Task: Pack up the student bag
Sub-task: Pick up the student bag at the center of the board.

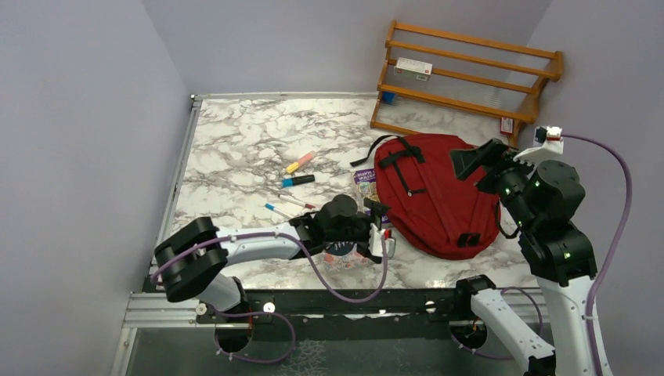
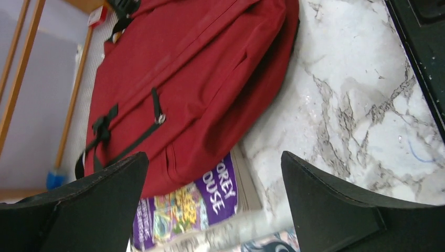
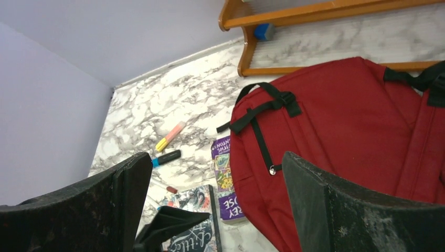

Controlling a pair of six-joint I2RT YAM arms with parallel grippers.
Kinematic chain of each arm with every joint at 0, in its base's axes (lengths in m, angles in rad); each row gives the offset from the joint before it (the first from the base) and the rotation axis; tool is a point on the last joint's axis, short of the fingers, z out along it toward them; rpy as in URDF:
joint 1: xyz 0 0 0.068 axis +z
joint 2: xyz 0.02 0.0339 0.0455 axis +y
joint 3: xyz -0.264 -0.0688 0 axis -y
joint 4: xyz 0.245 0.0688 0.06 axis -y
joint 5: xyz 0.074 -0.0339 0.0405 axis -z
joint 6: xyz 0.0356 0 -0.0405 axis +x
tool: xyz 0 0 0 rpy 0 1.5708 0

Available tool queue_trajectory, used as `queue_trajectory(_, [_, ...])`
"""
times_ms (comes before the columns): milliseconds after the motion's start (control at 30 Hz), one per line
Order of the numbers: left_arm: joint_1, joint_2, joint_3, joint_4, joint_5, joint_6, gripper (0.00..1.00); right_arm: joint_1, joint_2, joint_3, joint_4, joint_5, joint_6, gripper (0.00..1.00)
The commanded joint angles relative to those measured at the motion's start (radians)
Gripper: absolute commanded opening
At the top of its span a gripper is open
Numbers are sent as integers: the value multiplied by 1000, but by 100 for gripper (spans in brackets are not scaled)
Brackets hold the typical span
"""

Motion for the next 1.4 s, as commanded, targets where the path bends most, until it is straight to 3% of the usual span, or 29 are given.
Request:
queue_trajectory(0, [-28, 119, 107, 31, 130, 196, 96, -5, -46, 19, 37, -34, -55, 99])
queue_trajectory(200, [-60, 283, 236, -85, 94, 368, 94, -5, -62, 24, 6, -26, -65, 99])
queue_trajectory(500, [-91, 387, 235, -69, -30, 478, 98, -5, -55, 42, -19, -45, -79, 99])
queue_trajectory(900, [-109, 527, 297, 144, -163, 497, 99, -5, -51, 43, -39, -83, -71, 99])
queue_trajectory(1100, [-112, 571, 309, 163, -188, 535, 98, -5, -48, 40, -43, -90, -67, 99])
queue_trajectory(1367, [-119, 622, 348, 163, -218, 534, 88, -5, -44, 21, -45, -92, -48, 99])
